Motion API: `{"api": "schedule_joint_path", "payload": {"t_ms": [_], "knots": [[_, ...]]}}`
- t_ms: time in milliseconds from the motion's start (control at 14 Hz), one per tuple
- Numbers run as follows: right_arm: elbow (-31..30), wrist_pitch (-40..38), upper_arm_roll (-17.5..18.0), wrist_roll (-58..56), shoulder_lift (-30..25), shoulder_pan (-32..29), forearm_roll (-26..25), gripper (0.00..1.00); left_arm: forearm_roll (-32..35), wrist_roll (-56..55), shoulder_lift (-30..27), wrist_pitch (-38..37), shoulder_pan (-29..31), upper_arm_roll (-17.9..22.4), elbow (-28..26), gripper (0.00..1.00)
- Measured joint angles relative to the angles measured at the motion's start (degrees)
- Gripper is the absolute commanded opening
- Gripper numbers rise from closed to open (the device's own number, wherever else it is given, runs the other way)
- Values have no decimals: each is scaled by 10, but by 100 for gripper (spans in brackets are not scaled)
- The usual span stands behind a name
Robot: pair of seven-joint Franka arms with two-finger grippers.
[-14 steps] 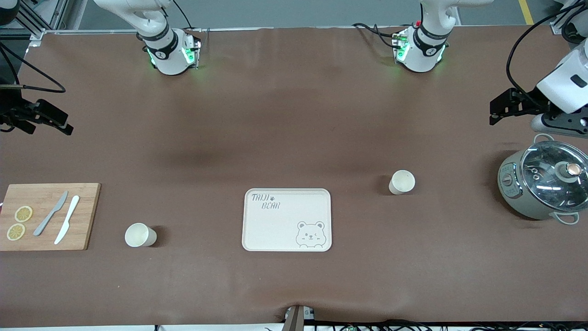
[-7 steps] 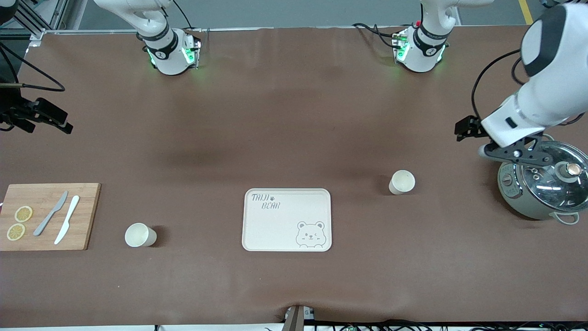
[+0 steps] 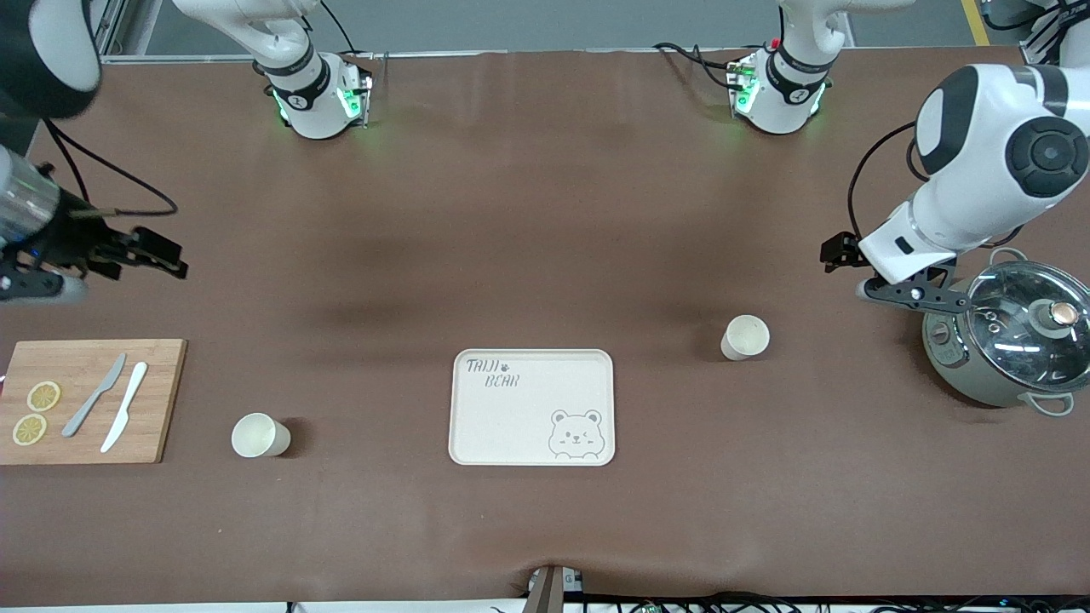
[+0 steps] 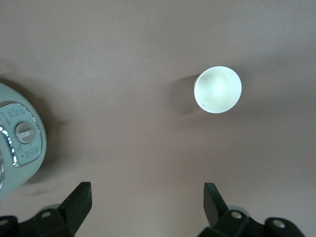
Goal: Place white IKEA cup upright on tray with both arms
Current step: 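Reach the left gripper to one cup while the right gripper reaches another, then lower both grippers around the white cups and close them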
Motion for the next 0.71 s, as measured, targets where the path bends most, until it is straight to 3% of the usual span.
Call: {"api": "schedule_joint_path", "payload": {"t_ms": [143, 429, 714], "knots": [[10, 15, 0, 0, 37, 10, 0, 100, 0, 3, -3, 43, 12, 0, -41, 100], [28, 117, 0, 0, 105, 14, 0, 100, 0, 7, -4, 126, 21, 0, -116, 100], [31, 218, 0, 0, 165, 17, 0, 100, 0, 7, 4, 174, 21, -1, -145, 100]]}}
